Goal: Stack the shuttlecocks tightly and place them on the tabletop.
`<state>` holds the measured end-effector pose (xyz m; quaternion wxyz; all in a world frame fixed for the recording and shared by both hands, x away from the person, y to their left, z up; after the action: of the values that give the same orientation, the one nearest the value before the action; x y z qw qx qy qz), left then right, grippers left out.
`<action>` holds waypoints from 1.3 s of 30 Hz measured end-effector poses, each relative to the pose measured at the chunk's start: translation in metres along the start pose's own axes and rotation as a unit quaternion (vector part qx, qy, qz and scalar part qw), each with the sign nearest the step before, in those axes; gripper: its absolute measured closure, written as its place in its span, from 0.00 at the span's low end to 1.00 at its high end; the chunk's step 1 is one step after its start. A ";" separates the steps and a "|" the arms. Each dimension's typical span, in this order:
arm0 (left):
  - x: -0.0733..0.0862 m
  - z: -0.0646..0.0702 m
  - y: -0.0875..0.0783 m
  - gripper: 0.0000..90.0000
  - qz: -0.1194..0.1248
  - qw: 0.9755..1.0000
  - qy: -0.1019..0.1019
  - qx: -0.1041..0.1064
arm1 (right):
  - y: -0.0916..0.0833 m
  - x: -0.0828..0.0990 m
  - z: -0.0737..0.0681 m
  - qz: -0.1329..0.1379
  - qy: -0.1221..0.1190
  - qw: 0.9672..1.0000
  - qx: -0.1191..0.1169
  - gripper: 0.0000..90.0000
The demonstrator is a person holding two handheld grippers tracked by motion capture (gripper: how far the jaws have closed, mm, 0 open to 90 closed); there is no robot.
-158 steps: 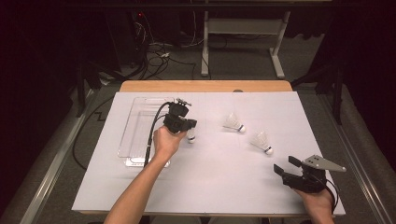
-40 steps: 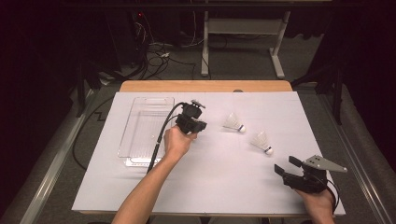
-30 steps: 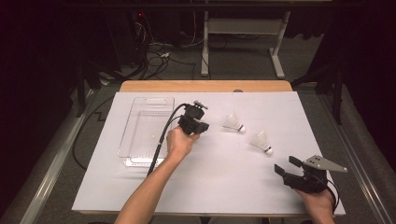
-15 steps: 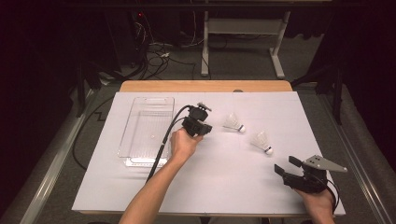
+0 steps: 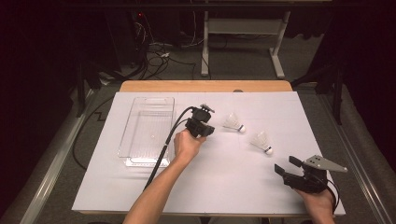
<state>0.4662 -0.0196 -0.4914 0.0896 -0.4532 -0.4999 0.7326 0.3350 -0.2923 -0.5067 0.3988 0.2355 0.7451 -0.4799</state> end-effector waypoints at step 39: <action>-0.006 0.015 0.017 0.94 -0.009 1.000 0.012 -0.017 | -0.001 -0.001 0.000 0.003 -0.001 1.000 -0.001 0.33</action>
<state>0.4643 -0.0409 -0.5003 0.0944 -0.4589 -0.5153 0.7176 0.3346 -0.2933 -0.5056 0.4010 0.2371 0.7445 -0.4782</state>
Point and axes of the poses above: each handheld gripper's, and its own axes: y roughly forward along the jaws, x roughly out of its underside, z roughly to its right, the point moved 8 cm from there along y, roughly forward along the jaws, and after that the axes turned 10 degrees about y, right-handed, at the moved point
